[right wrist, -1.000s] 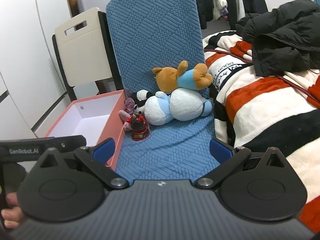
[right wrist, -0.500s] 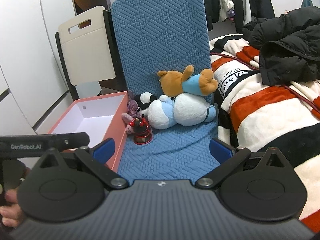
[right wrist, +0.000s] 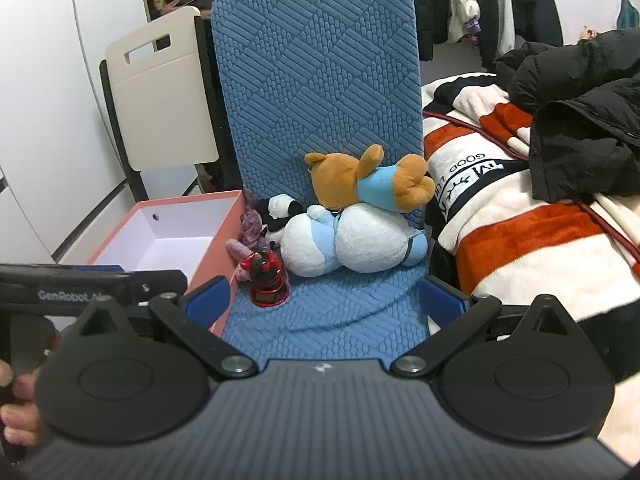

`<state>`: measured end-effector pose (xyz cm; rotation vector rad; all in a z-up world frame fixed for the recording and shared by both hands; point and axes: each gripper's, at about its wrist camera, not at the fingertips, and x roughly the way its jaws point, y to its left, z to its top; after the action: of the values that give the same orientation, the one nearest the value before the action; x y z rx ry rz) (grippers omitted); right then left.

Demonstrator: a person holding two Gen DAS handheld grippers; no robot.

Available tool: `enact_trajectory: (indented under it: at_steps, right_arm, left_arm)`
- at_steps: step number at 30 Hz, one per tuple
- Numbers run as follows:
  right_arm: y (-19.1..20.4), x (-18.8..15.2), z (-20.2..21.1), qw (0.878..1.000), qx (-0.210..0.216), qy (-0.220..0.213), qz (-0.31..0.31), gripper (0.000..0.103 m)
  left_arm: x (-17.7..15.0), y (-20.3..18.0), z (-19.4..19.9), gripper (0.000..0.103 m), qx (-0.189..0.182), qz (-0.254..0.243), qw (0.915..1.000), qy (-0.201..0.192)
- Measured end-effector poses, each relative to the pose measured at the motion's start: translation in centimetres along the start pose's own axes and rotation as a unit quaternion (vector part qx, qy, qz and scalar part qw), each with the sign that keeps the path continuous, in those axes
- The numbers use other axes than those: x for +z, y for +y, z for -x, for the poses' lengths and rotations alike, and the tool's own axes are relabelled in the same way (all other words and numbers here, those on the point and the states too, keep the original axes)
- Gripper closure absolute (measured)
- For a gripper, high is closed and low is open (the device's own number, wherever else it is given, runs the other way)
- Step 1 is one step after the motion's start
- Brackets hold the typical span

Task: Organize objects
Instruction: 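Move both tools toward the plush toys on the blue chair seat, then grasp the brown bear with the right tool while the left tool grasps the red-black figurine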

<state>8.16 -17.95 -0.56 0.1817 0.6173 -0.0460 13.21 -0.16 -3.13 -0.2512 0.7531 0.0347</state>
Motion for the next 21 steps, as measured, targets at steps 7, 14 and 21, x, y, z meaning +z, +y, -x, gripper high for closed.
enact_trajectory:
  at_steps: [7,14,21]
  right_arm:
    - [-1.4,2.4,-3.2,1.0,0.007,0.018,0.019,0.0]
    - [-2.0,4.8,-7.3,0.997,0.023,0.03,0.073,0.0]
    - [-3.1,7.3,-12.6,0.99,0.026,0.045,0.133,0.0]
  left_arm:
    - [1.7,-0.3,-4.1,0.007,0.02,0.004,0.9997,0.012]
    - [2.7,0.3,-8.8,0.007,0.034,0.015,0.9988,0.031]
    - [3.4,1.4,-14.4,0.011,0.053,0.026,0.9969,0.053]
